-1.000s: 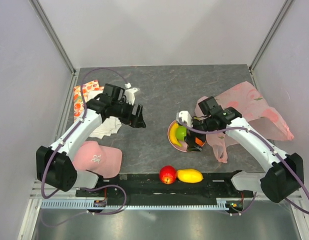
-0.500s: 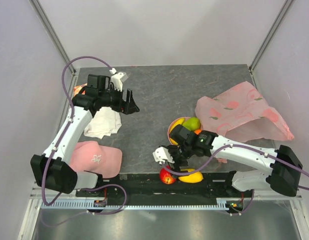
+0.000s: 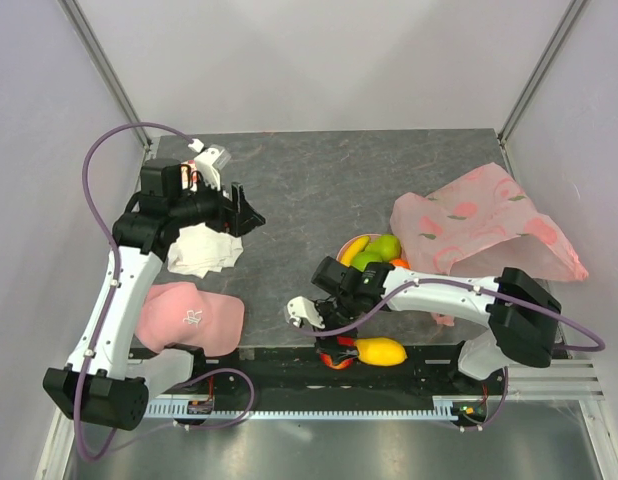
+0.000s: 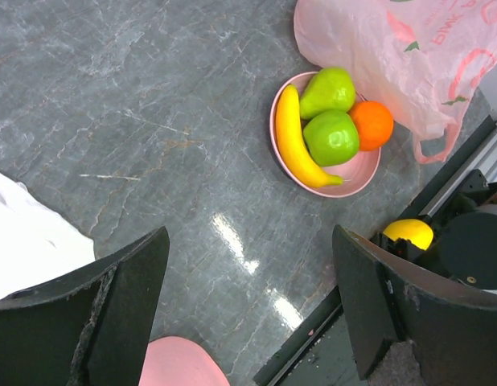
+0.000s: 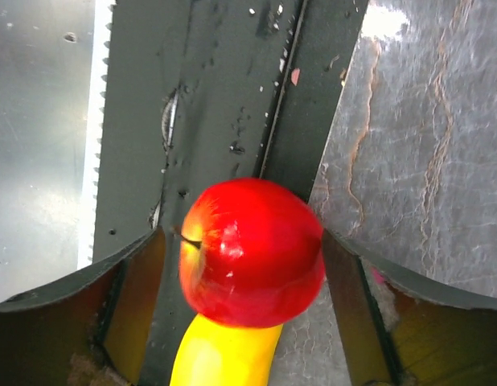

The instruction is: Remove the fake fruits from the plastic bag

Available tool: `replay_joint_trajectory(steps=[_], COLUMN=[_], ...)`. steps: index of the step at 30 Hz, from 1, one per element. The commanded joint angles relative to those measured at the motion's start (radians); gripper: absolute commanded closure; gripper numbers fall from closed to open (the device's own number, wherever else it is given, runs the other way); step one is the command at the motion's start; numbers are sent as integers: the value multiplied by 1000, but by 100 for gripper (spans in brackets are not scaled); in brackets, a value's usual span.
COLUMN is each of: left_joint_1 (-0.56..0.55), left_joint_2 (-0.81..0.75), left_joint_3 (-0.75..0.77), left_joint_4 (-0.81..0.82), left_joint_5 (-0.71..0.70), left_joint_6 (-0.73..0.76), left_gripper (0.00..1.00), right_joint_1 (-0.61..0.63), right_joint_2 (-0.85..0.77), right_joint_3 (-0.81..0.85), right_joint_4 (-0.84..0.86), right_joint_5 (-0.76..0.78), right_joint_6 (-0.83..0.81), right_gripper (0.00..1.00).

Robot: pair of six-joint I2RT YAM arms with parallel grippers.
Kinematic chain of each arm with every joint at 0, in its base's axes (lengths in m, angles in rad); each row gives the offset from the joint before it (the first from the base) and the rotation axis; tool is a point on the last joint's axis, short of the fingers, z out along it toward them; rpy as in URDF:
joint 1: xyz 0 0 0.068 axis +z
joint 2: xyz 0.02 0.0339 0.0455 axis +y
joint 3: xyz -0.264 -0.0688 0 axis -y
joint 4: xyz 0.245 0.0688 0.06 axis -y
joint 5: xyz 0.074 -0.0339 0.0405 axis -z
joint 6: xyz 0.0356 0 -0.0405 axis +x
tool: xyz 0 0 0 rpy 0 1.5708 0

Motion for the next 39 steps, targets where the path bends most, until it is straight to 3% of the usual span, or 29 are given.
replay_joint_trajectory(steps=[1, 8, 13, 20, 28, 39], left_joint_1=[22, 28, 30, 36, 52, 52], left_joint_2=[-34, -26, -10, 62, 161, 220], left_joint_3=[-17, 7, 32, 81, 153, 159], left_joint_4=[13, 19, 26, 40, -18, 11], left_joint_5=[52, 63, 86, 126, 112, 125], left_joint_6=[-47, -47, -48, -16, 78, 71], left_gripper=[11, 11, 12, 12, 13, 13], right_joint_1=[2, 1, -54, -312, -528, -553], right_joint_2=[27, 71, 53, -40, -24, 10], right_joint_3=[41, 65, 179, 262, 254, 207], right_joint_4=[-18, -93, -234, -422, -426, -368], right_joint_5=[17, 134, 99, -13, -47, -15], right_joint_6=[31, -19, -94, -219, -319, -412], right_gripper=[17, 59, 72, 73, 73, 71])
